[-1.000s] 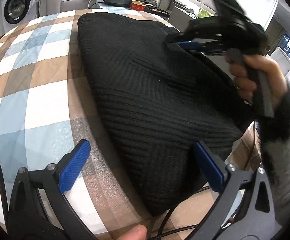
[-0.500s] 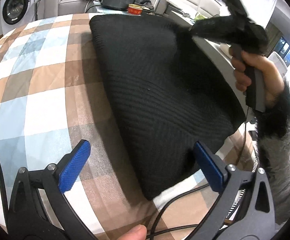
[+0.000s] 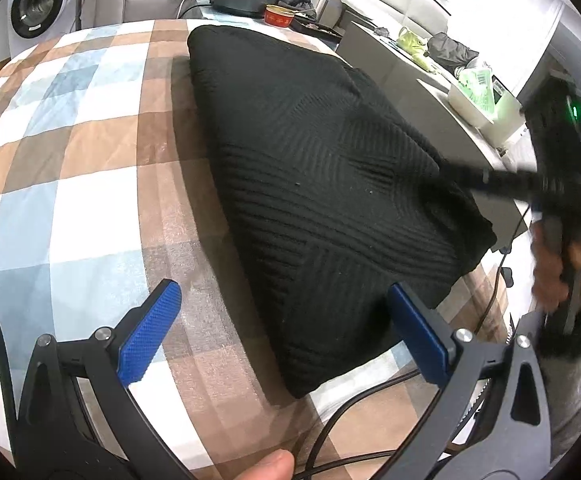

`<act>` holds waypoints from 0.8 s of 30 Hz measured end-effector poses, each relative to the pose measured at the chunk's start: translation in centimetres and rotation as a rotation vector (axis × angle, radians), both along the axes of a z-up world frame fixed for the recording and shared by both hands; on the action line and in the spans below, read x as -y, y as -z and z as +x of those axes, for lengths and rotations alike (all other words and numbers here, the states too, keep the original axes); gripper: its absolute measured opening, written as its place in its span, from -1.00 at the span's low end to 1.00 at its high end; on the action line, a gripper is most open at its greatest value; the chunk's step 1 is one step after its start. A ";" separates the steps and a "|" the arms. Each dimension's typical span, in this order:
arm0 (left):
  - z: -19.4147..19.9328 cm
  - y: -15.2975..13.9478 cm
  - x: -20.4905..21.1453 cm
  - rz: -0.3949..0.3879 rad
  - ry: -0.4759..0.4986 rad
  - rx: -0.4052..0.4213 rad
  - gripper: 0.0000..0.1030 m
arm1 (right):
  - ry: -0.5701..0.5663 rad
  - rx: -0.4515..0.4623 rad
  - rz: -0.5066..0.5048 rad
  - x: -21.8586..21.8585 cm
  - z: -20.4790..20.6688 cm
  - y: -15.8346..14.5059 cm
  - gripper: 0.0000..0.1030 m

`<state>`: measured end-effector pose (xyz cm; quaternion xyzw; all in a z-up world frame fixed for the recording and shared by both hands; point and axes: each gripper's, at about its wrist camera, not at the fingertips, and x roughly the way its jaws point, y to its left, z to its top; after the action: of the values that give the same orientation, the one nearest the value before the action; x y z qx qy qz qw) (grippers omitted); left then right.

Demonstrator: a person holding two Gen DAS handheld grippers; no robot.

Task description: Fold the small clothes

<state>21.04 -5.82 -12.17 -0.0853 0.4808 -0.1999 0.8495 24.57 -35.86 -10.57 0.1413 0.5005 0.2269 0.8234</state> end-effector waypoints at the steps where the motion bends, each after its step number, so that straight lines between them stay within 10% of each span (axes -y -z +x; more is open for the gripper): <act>1: 0.0 -0.1 0.1 0.000 -0.001 0.002 0.98 | -0.005 -0.009 -0.004 -0.2 -0.3 0.5 -0.31; 4: -0.5 -0.5 0.4 0.002 -0.004 0.010 0.98 | -0.018 -0.006 -0.026 -1.5 -0.6 1.4 -0.88; 11: -0.9 -0.7 -0.5 0.006 -0.022 0.019 0.98 | 0.040 0.071 -0.133 -1.6 -3.7 -0.5 -0.89; 17: -0.9 -0.5 -0.9 0.008 -0.029 0.013 0.98 | 0.129 0.062 -0.052 1.2 -5.4 -0.7 -0.57; 20: -0.8 -0.4 -1.0 0.003 -0.037 0.011 0.98 | 0.204 0.122 -0.069 2.9 -6.6 -2.0 -0.04; 24: -0.7 -0.4 -0.8 0.003 -0.032 0.008 0.98 | 0.197 0.084 -0.069 3.5 -6.6 -1.0 -0.03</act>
<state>20.34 -5.07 -11.81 -0.0908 0.4763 -0.1859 0.8546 17.97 -39.33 -9.58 0.1518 0.4566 0.1335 0.8664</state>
